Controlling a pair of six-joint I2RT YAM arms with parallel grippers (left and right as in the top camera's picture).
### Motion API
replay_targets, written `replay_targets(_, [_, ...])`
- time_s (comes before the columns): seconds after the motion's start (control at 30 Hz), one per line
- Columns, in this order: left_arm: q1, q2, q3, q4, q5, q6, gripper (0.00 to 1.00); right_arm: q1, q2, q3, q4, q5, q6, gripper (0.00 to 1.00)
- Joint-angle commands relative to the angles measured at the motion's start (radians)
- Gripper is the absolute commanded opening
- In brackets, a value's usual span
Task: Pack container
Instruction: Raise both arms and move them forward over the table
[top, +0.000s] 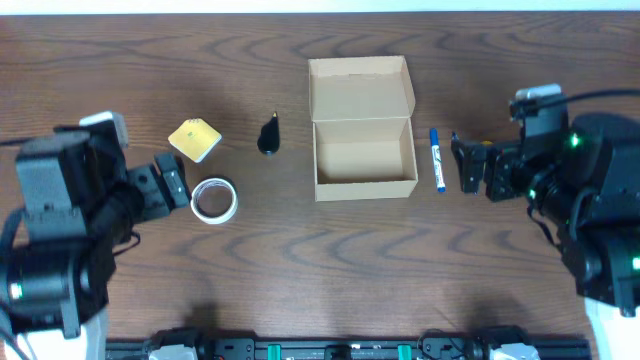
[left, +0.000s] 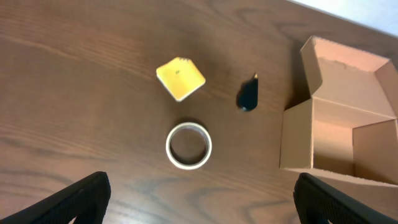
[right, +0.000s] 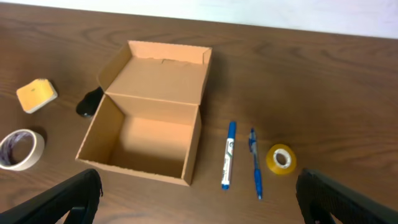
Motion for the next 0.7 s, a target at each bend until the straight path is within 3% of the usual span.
replay_targets(0.0, [0.003, 0.064, 0.068, -0.024, -0.023, 0.000, 0.95, 0.006, 0.045, 0.068, -0.030, 0.038, -0.036, 0.99])
replay_targets(0.37, [0.003, 0.204, 0.102, 0.010, -0.112, -0.008, 0.95, 0.006, 0.154, 0.084, -0.043, 0.068, -0.033, 0.99])
replay_targets(0.67, [0.003, 0.255, 0.102, 0.130, -0.122, -0.011, 0.95, 0.007, 0.227, 0.130, -0.042, 0.074, 0.023, 0.99])
